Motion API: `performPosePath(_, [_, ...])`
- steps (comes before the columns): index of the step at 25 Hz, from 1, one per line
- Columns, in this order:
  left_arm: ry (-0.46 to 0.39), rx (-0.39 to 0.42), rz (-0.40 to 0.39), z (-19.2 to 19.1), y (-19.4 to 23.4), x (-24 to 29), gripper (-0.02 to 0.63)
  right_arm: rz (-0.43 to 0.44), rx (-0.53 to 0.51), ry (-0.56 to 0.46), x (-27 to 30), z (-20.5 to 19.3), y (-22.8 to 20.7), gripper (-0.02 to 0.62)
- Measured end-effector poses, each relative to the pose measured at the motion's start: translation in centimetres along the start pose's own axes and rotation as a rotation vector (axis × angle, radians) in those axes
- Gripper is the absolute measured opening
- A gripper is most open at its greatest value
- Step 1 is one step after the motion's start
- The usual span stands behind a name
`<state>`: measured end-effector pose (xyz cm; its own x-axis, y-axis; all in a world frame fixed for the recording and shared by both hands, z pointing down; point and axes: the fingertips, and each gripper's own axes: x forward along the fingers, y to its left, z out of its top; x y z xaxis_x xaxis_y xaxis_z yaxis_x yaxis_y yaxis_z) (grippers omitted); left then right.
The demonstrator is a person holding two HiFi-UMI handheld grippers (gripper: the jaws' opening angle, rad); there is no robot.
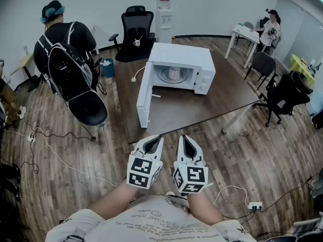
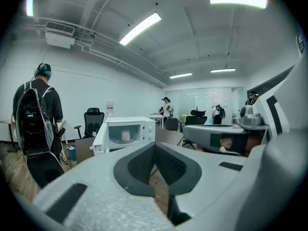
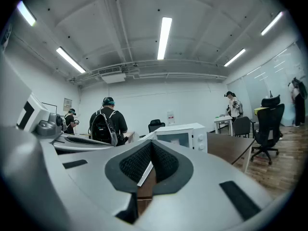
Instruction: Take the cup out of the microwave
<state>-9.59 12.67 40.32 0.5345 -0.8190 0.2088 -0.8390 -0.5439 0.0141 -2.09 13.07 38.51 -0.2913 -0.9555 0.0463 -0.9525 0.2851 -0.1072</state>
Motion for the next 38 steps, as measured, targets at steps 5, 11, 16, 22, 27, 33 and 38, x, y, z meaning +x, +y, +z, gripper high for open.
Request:
performPosePath(5, [0.006,-0.007,0.012,-0.3,-0.8,0.6,0.011,0.021,0.011,-0.001,-0.1,-0.3,-0.7,0.015])
performPosePath(11, [0.007,-0.022,0.032,-0.2,-1.0,1.5,0.011,0.028,0.008,-0.006,0.3,0.0,-1.7,0.015])
performPosePath(16, [0.002,-0.037,0.055,0.2,-2.0,3.0,0.011,0.042,-0.005,0.007,0.3,0.0,-3.4,0.015])
performPosePath(22, [-0.015,-0.053,0.064,0.6,-3.5,5.2,0.011,0.069,-0.008,0.016,0.2,-0.1,-5.8,0.015])
performPosePath(27, [-0.007,-0.062,0.063,0.5,-4.4,6.1,0.011,0.049,0.020,0.008,-0.1,0.1,-8.0,0.016])
performPosePath(33, [0.008,-0.077,0.078,-0.3,-4.1,7.2,0.011,0.052,0.015,0.016,-0.1,-0.8,-8.6,0.017])
performPosePath(38, [0.004,-0.078,0.056,-0.2,-4.1,9.2,0.011,0.029,0.006,0.015,0.9,-0.9,-10.3,0.017])
